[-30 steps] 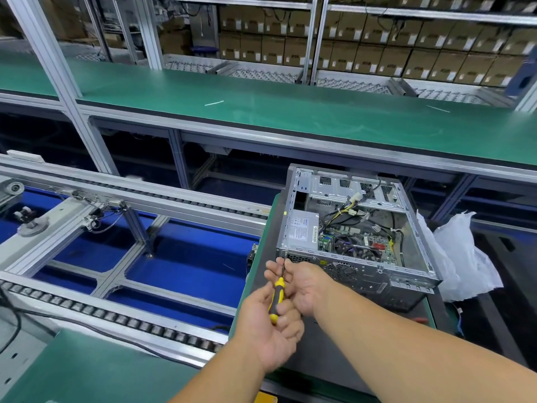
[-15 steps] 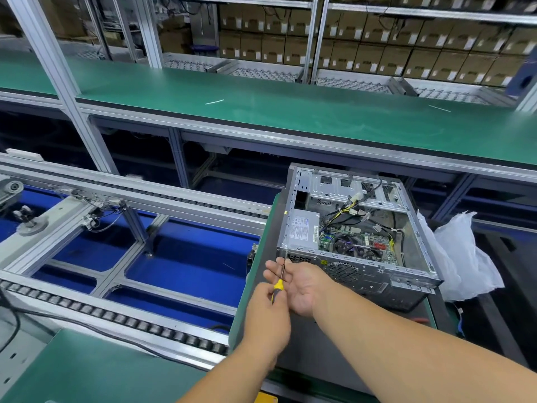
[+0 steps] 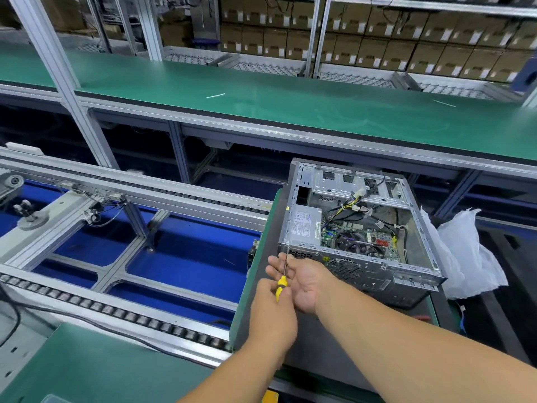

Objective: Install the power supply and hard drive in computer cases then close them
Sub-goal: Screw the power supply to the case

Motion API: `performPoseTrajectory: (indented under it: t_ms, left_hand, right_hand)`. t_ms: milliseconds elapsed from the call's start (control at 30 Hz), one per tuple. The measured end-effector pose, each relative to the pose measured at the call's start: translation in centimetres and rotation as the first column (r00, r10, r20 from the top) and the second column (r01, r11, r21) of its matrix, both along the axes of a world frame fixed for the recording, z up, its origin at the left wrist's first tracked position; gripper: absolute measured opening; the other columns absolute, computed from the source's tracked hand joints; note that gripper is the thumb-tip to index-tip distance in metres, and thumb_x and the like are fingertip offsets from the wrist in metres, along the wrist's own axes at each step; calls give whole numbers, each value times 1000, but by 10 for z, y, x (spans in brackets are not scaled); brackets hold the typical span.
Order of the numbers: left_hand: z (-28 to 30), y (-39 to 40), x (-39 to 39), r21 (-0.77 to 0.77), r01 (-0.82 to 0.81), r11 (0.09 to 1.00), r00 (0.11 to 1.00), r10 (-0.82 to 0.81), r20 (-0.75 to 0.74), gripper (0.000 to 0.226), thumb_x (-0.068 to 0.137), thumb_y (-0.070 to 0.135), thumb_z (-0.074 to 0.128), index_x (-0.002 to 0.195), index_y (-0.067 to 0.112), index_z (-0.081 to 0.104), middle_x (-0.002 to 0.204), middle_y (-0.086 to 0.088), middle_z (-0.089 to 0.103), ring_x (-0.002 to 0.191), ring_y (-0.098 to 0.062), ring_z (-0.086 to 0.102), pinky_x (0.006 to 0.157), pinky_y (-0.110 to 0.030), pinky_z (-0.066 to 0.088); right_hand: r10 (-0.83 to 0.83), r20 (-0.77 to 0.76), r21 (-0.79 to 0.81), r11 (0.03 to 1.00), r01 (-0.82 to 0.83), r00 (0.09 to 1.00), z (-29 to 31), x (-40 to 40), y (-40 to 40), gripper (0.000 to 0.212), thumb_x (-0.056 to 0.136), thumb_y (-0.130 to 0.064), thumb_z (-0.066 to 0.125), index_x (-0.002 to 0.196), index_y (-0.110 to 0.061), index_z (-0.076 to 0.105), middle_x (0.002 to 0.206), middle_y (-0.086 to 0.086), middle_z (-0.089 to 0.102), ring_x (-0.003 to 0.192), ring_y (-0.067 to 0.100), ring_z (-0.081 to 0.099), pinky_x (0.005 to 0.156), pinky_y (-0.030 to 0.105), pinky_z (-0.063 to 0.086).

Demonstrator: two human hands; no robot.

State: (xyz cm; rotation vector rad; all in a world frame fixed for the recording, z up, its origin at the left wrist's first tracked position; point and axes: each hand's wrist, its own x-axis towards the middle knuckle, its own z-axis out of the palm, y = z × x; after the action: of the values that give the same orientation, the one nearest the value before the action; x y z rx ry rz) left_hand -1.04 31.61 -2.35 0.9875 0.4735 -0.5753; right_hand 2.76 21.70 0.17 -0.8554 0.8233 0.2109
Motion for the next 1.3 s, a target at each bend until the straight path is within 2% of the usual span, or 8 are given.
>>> performPoseTrajectory:
  t_ms: [133,300,467,600,767,1000,1167,1300]
  left_hand:
    - [3,1,0,-292,-13,956,979,-48,-200,28,105,27,51,82,14,59,56,2,33,42,-10,21,38,-23,17]
    - [-6,-5,-1,395,54,917,973,-138,187,24,106,27,46,90,12,54,54,3,46,47,-11,34,44,-26,26]
    - [-17,15,0,163,103,981,992,-89,-92,27,102,25,43,87,11,61,59,-6,50,46,-14,39,43,-26,26]
    - [-44,26,2,212,58,976,972,-6,-236,31,101,3,31,107,-1,61,60,-6,52,50,-15,41,48,-24,27]
    - [-43,16,21,181,37,983,989,-11,-147,29,104,-1,31,103,0,60,64,-6,54,52,-14,45,48,-21,36]
    - [-52,2,39,333,153,930,983,-177,42,38,99,-6,28,104,-1,65,70,-7,69,56,-13,57,49,-21,40]
    - [-61,2,49,460,191,867,958,-266,103,33,93,-5,36,105,8,64,74,-8,75,56,-13,59,49,-24,42]
    - [-65,3,61,461,172,871,947,-275,166,13,102,8,47,104,9,60,82,-5,79,60,-12,61,52,-24,43]
  right_hand:
    - [22,10,-14,1000,-22,1000,-1,0,0,25,111,-23,42,106,-12,64,86,7,79,67,22,76,66,34,52]
    - [120,-7,-100,988,-120,993,0,-1,-1,29,112,-30,39,109,-17,65,92,3,80,81,21,75,78,37,51]
    - [239,-28,-314,920,-236,971,-4,-8,2,25,108,-19,42,112,-12,66,90,6,80,84,25,75,78,37,56]
    - [262,2,-549,807,-218,965,-16,-18,0,27,106,-20,40,108,-15,66,72,2,75,70,22,73,71,34,55]
    - [260,-59,-604,759,-241,964,-32,-38,-18,28,107,-22,41,106,-17,69,60,4,60,46,18,54,44,22,41]
    - [371,-162,-574,718,-393,914,-41,-56,-26,28,99,-6,41,110,-9,67,67,9,64,52,18,50,48,24,40]
    - [487,-195,-646,589,-485,851,-44,-67,-28,26,111,-26,36,114,-26,62,72,10,59,49,18,52,46,25,45]
    - [484,-237,-716,499,-488,843,-52,-67,-32,20,105,-24,43,103,-17,61,67,8,64,44,17,47,43,21,37]
